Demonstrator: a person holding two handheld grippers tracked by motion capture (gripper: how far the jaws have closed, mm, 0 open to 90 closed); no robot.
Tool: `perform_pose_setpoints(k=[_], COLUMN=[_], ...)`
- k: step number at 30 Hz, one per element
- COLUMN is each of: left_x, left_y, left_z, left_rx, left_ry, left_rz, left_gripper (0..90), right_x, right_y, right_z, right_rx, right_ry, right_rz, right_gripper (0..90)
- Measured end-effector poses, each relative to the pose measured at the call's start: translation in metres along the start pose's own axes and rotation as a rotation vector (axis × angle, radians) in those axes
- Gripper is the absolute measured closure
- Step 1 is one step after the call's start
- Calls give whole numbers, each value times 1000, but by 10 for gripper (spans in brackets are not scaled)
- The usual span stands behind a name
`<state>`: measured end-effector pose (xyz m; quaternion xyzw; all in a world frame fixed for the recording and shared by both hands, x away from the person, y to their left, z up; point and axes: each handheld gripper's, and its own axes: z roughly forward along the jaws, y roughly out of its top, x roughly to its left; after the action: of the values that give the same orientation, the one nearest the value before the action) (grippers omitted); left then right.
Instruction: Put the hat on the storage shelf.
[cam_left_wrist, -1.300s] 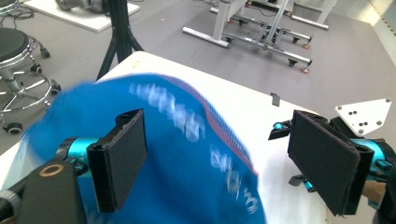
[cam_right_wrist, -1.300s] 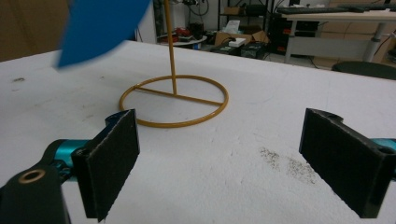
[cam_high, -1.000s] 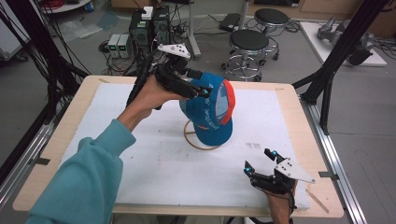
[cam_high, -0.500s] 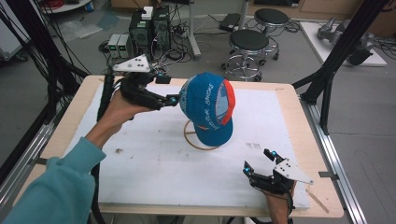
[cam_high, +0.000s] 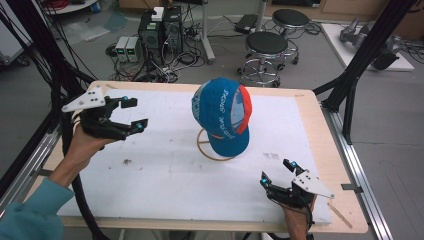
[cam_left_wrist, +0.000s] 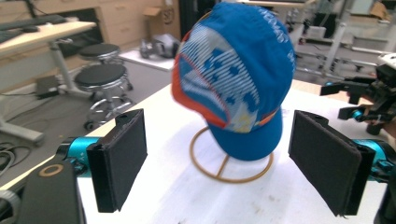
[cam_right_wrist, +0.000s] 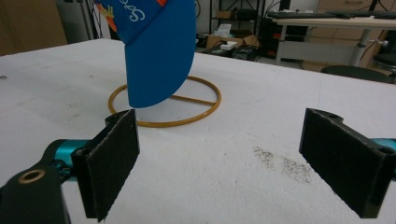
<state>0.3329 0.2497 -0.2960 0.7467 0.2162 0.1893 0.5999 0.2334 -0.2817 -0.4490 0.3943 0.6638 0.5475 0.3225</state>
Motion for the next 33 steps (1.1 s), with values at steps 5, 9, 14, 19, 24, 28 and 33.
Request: perform_pose_setpoints(k=[5,9,14,19,24,28,33], left_x=[-1,-3,-6,-11,-12,-15,-16], left_y=[-32,-52,-88,-112,-130,-140,-149], left_z=[-20,-28,-37,-45,-50,-51,-52], left_rx=[-41,-47,-56,-81,-105,-114,-122], left_ry=[47,72,113,148,182,198,213], left_rz=[-22,-31,-46,-41,-60,-73,-77], left_gripper=[194,194,193,191,187,187,186], right_x=[0,1,1,0,0,1,2], right_y=[0,1,3,3,3,3,2], right_z=[2,5,9,12,12,12,14], right_rx=[-12,-12,-22,-27,-32,-32,-33], right_ry=[-10,-12,-23,-35,-41,-44,-46], right_rz=[6,5,5,10,7,5,1], right_gripper=[112,112,111,112,112,112,112])
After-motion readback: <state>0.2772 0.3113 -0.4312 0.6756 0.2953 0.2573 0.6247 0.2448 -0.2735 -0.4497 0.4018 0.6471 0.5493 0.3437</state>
